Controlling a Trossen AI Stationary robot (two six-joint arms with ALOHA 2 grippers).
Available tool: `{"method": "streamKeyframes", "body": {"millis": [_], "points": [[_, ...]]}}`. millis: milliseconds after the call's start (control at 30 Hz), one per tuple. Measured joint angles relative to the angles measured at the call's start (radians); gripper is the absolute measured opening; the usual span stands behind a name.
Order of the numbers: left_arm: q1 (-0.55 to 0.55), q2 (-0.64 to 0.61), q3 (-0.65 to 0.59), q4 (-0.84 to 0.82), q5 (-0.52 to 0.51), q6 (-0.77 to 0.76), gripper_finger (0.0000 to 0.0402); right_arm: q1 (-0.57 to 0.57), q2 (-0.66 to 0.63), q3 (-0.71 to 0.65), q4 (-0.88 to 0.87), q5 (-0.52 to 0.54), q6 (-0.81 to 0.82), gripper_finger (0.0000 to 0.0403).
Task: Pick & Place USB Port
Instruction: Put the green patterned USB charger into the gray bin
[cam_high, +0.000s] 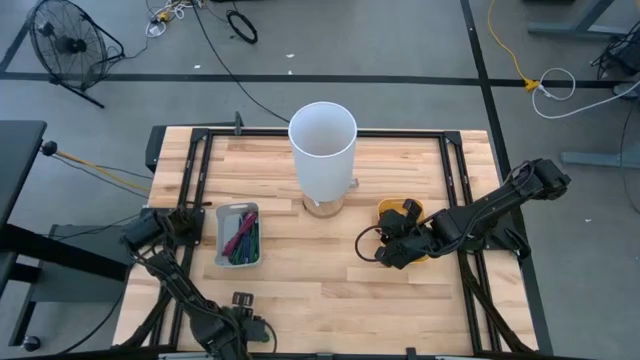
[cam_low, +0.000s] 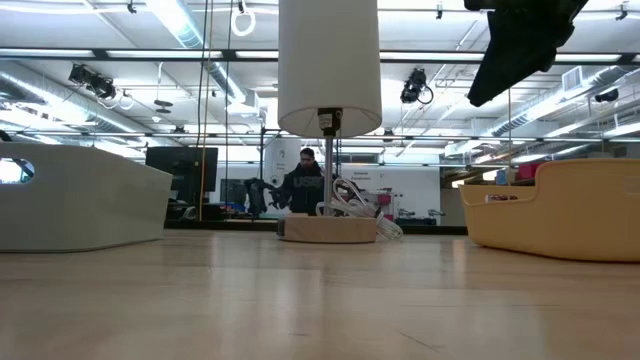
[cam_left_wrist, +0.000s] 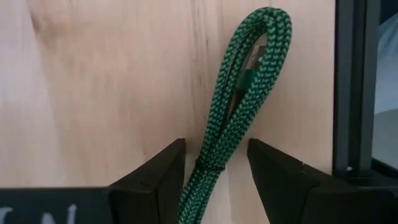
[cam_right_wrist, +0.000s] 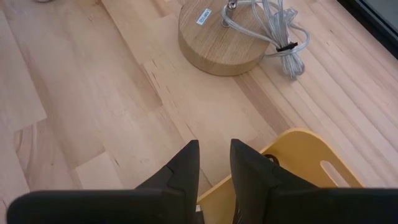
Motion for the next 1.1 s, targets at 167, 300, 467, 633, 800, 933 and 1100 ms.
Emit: {"method": "streamKeyframes", "body": {"millis": [167, 300, 467, 633, 800, 933, 1100], "points": [[0.016, -0.001, -0.004, -0.001, 0.007, -0.004, 0.0106, 0.0, 0.0, 0.0, 0.0, 0.001, -0.002, 0.0091], [0.04, 0.001, 0.011, -0.016, -0.055, 0.018, 0.0022, 0.0, 0.0, 0.0, 0.0, 0.001, -0.002, 0.0091], [0.085, -0.012, 0.089, -0.149, -0.225, -0.078, 0.0022, 0.0, 0.0, 0.0, 0.0, 0.001, -0.001, 0.0091], [0.094, -0.062, 0.223, -0.529, -0.343, -0.276, 0.0022, 0.0, 0.0, 0.0, -0.001, 0.0, 0.001, 0.0091], [0.067, -0.158, 0.269, -0.868, -0.518, -0.594, 0.0021, 0.0, 0.0, 0.0, -0.001, -0.004, 0.001, 0.0091], [0.056, -0.322, 0.139, -0.828, -0.603, -0.786, 0.0021, 0.0, 0.0, 0.0, -0.001, -0.007, 0.001, 0.0091], [0.067, -0.46, -0.105, -0.855, -0.612, -1.038, 0.0021, 0.0, 0.0, 0.0, 0.0, -0.008, 0.001, 0.0091]]}}
